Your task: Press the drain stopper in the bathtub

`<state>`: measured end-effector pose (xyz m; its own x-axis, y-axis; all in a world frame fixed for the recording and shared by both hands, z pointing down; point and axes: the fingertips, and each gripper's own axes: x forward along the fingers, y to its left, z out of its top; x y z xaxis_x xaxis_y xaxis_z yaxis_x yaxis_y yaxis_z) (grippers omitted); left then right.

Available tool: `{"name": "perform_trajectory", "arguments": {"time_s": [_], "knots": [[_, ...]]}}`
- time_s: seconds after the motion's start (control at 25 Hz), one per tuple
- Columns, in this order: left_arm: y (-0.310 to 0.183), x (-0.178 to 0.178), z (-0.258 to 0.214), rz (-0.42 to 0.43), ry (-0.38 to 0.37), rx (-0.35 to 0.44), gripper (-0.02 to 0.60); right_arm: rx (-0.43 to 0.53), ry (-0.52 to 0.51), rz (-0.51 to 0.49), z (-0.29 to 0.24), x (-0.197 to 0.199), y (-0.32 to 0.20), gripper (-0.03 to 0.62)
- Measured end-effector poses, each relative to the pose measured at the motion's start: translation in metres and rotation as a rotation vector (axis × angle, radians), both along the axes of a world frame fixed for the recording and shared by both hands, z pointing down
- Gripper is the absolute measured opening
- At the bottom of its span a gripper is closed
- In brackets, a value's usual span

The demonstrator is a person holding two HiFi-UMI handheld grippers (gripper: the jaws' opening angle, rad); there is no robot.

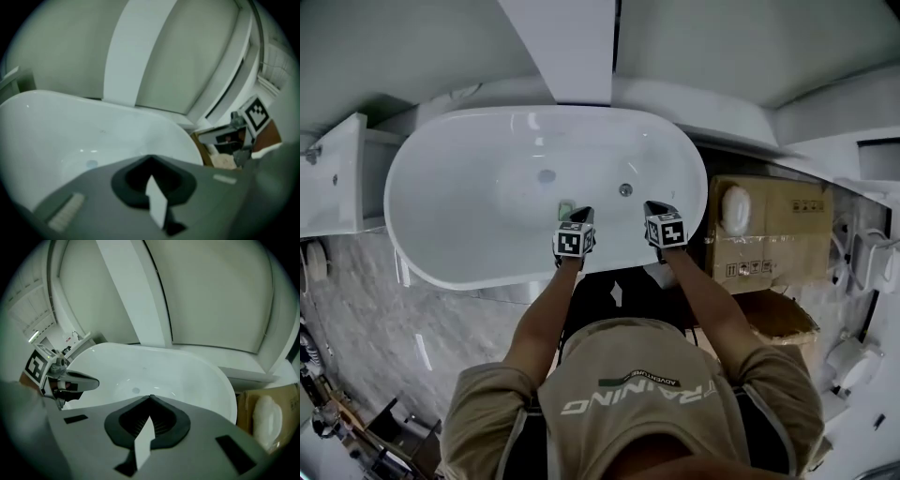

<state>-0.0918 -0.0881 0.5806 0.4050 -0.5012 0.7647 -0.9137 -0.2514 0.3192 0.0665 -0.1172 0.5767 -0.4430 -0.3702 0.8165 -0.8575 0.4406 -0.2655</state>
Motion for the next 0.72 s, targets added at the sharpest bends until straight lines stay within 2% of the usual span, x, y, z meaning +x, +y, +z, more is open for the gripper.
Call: {"name": "perform_trajectory", "arguments": {"time_s": [0.24,0.4,0.64,0.72], "knots": [[-0.003,0.003,-0.067,0.009,-0.014,0.112,0.002,0.126,-0.007,-0.105,-0.066,0.002,0.011,0.008],[-0.001,0.012,-0.106,0.0,0.008,0.177,0.002,0.191,-0.036,-0.11,-0.107,0.004,0.02,0.008],[-0.006,0.017,-0.177,0.067,0.001,0.306,0.002,0.332,-0.098,-0.077,-0.179,0.006,0.011,0.008],[-0.012,0.015,-0.204,0.065,0.008,0.363,0.002,0.391,-0.104,-0.079,-0.205,0.008,0.007,0.008]]}}
